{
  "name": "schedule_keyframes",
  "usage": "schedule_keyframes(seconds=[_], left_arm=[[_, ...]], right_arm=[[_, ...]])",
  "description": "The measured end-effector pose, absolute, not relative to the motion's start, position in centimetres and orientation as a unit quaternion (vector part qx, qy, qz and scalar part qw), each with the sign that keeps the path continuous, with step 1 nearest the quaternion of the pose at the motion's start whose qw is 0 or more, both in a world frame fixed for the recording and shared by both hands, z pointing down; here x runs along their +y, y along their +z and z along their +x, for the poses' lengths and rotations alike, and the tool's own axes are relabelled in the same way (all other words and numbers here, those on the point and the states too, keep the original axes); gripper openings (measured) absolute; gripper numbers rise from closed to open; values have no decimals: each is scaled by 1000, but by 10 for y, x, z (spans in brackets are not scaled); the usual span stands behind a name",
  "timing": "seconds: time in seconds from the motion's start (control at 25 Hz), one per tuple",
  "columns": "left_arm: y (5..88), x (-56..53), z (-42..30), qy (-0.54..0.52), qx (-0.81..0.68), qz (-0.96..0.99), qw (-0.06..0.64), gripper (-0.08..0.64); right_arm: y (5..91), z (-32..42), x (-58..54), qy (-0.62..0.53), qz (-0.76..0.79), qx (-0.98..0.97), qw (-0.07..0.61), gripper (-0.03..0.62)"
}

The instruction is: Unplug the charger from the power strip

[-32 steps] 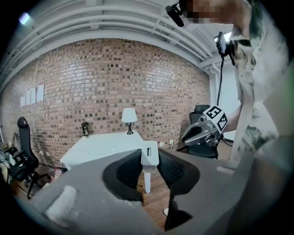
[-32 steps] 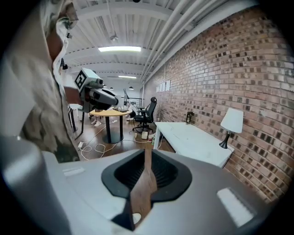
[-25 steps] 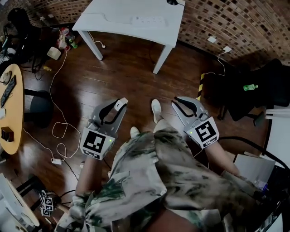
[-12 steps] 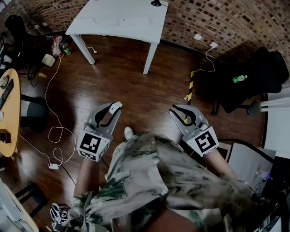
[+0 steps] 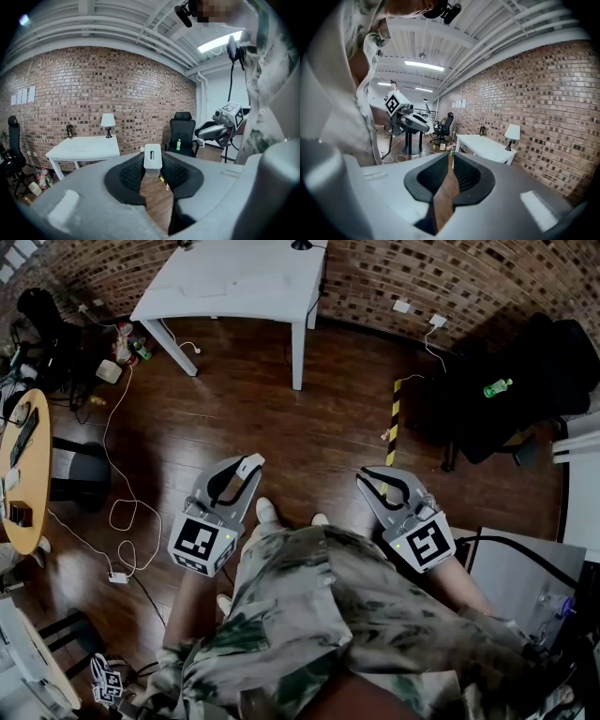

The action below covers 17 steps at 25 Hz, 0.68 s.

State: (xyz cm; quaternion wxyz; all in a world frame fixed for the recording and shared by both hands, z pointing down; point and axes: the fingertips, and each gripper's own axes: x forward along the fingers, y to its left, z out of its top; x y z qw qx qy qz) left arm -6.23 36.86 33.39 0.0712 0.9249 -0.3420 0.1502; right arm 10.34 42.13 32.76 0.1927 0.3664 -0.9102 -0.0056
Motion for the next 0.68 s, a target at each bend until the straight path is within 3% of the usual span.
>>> schedule_keyframes(seconds=[0.68], left_arm=[[329,393,-3,183,-331,924,59,107]], right_arm=[[341,159,445,3,371,-910,183,31]])
